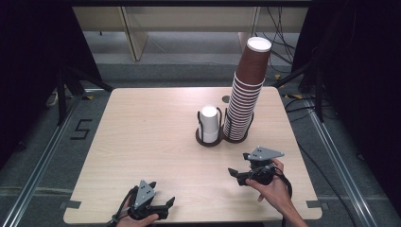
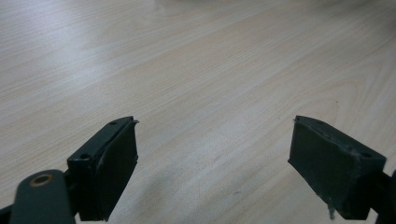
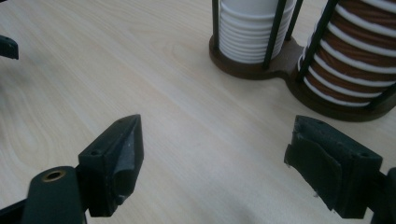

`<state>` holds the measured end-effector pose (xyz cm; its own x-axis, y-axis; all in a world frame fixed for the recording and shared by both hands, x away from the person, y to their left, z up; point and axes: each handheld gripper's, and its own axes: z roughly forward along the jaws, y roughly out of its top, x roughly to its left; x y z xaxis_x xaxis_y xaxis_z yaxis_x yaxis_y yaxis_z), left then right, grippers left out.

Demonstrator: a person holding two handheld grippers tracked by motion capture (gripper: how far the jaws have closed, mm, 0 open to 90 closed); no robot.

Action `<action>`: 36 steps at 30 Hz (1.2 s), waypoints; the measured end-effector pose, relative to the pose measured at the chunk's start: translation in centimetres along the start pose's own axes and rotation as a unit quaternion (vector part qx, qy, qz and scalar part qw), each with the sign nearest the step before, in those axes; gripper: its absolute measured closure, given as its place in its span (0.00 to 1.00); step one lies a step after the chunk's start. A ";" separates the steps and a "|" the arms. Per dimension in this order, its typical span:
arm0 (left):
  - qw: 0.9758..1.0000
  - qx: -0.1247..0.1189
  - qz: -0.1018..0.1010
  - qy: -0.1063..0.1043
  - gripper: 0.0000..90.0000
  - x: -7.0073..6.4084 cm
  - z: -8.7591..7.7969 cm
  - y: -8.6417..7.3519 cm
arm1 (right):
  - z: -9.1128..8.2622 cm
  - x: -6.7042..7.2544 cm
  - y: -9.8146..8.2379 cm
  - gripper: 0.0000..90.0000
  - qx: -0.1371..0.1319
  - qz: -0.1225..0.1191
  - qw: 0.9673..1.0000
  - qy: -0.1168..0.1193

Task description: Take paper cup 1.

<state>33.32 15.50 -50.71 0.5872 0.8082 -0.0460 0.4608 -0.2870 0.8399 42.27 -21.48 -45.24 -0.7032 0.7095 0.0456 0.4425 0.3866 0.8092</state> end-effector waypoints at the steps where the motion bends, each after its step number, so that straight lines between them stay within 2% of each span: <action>1: 1.000 0.000 0.000 0.000 0.16 0.0 0.0 0.0 | 0.0 0.0 0.0 0.21 0.000 0.000 1.000 0.000; 2: 1.000 0.001 -0.001 0.002 0.16 0.0 0.0 0.0 | 0.2 0.2 0.4 0.20 -0.002 0.008 1.000 0.001; 3: 1.000 -0.001 -0.001 0.000 0.16 0.0 0.0 0.0 | 0.4 0.0 0.6 0.19 -0.003 -0.006 1.000 0.000; 4: 1.000 -0.001 -0.001 0.000 0.16 0.0 0.0 0.0 | 0.5 0.2 0.7 0.19 -0.004 -0.001 1.000 -0.001; 11: 1.000 0.000 -0.001 0.004 0.16 0.1 -0.1 0.0 | 1.6 0.7 2.5 0.19 -0.014 -0.019 1.000 0.003; 17: 1.000 0.001 -0.001 0.003 0.16 0.2 -0.1 0.0 | 2.3 0.8 4.0 0.22 -0.021 -0.024 0.999 0.006; 26: 1.000 0.005 -0.001 0.005 0.16 0.1 -0.2 0.0 | 3.3 0.8 5.5 0.27 -0.034 -0.008 0.999 -0.007; 29: 1.000 0.004 -0.001 0.005 0.16 0.2 -0.2 0.0 | 3.5 0.7 5.8 0.27 -0.034 -0.007 0.999 -0.004; 34: 1.000 0.004 -0.001 0.006 0.16 0.2 -0.2 0.0 | 3.8 0.7 6.6 0.28 -0.034 -0.005 0.999 -0.013; 35: 1.000 0.004 -0.001 0.006 0.16 0.2 -0.2 0.0 | 3.8 0.7 6.8 0.28 -0.036 0.003 0.999 -0.014; 36: 1.000 0.005 -0.001 0.006 0.16 0.2 -0.2 0.0 | 3.8 0.6 6.9 0.28 -0.037 -0.006 0.999 -0.018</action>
<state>33.30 15.72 -50.60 0.5785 0.8146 -0.0415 0.4683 -0.2900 0.8346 47.05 -16.12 -41.87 -0.6877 0.7258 0.0155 0.3909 0.3521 0.8504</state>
